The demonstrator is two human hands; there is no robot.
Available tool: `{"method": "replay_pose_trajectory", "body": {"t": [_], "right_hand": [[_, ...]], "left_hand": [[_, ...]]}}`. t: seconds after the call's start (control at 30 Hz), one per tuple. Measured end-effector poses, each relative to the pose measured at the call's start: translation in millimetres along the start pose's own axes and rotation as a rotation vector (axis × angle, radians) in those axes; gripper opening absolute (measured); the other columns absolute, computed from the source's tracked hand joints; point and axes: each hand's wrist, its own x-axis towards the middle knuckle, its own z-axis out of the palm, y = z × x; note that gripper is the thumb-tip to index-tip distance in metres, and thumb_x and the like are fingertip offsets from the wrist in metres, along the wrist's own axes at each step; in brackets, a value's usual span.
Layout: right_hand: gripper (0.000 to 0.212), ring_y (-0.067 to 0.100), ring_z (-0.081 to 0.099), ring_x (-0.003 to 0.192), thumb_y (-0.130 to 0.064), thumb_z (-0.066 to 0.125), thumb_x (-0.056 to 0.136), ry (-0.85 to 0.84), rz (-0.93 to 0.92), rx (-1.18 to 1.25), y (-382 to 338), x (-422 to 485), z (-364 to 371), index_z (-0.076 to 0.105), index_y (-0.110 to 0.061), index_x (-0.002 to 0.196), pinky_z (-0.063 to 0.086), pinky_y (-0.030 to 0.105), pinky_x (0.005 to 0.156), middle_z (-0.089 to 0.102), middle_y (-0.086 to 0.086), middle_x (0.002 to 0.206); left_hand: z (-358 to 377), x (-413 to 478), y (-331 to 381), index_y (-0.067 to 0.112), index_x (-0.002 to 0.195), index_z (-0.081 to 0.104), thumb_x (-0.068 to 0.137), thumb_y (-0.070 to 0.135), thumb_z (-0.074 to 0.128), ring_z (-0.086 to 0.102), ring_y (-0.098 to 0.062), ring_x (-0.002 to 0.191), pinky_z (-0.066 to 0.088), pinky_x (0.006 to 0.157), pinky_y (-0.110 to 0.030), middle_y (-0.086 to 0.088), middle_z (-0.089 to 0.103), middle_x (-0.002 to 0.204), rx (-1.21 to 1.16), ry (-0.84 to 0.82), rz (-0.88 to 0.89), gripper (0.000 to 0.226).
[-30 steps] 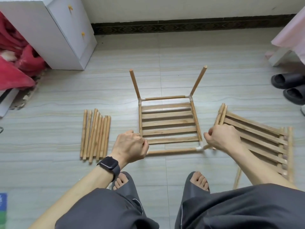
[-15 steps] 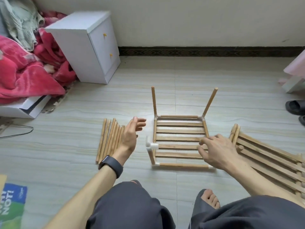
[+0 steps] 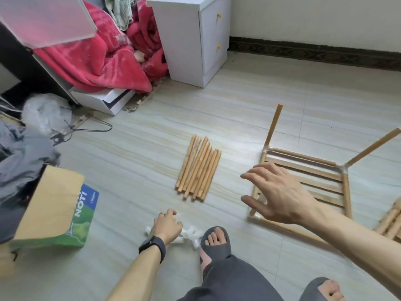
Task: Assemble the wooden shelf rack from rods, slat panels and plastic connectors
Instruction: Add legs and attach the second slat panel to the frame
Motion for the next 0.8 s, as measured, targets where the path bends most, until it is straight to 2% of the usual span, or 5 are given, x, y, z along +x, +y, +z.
{"method": "replay_pose_trajectory", "body": {"t": [0.13, 0.27, 0.4, 0.57, 0.8], "right_hand": [[0.044, 0.023, 0.053, 0.113, -0.053, 0.041, 0.096, -0.179, 0.014, -0.076, -9, 9, 22, 0.073, -0.027, 0.111, 0.051, 0.039, 0.089, 0.071, -0.009, 0.110], [0.027, 0.021, 0.054, 0.090, -0.045, 0.059, 0.093, -0.028, 0.072, -0.019, -8, 4, 28, 0.076, -0.025, 0.087, 0.054, 0.037, 0.068, 0.071, -0.012, 0.092], [0.027, 0.020, 0.051, 0.088, -0.043, 0.057, 0.095, -0.045, 0.084, 0.011, -11, 5, 27, 0.075, -0.025, 0.086, 0.053, 0.038, 0.066, 0.070, -0.012, 0.091], [0.031, 0.018, 0.050, 0.089, -0.045, 0.052, 0.097, -0.049, 0.105, 0.020, -11, 5, 25, 0.074, -0.026, 0.085, 0.054, 0.038, 0.065, 0.069, -0.013, 0.092], [0.028, 0.016, 0.050, 0.091, -0.043, 0.053, 0.098, -0.054, 0.094, 0.011, -6, 1, 23, 0.074, -0.027, 0.087, 0.051, 0.031, 0.069, 0.069, -0.015, 0.094]], "left_hand": [[27, -1, -17, 0.038, 0.144, 0.040, 0.085, 0.043, 0.057, 0.036, -0.026, 0.137, 0.041, 0.106, -0.038, -0.002, 0.038, 0.151, 0.154, -0.102, 0.048, 0.061], [44, 4, -20, 0.035, 0.140, 0.043, 0.090, 0.039, 0.061, 0.036, -0.026, 0.134, 0.046, 0.101, -0.037, -0.003, 0.031, 0.149, 0.262, -0.040, 0.089, 0.054], [48, 10, -25, 0.026, 0.138, 0.044, 0.093, 0.004, 0.052, 0.039, -0.024, 0.131, 0.049, 0.095, -0.034, -0.003, 0.038, 0.144, 0.300, 0.036, 0.124, 0.050], [37, 11, -26, 0.018, 0.118, 0.052, 0.102, 0.026, 0.055, 0.054, -0.023, 0.117, 0.049, 0.087, -0.035, -0.003, 0.056, 0.126, 0.385, 0.073, 0.239, 0.019], [28, 5, -25, 0.024, 0.120, 0.060, 0.099, 0.031, 0.057, 0.060, -0.021, 0.113, 0.051, 0.089, -0.034, 0.000, 0.065, 0.119, 0.282, 0.090, 0.211, 0.022]]}}
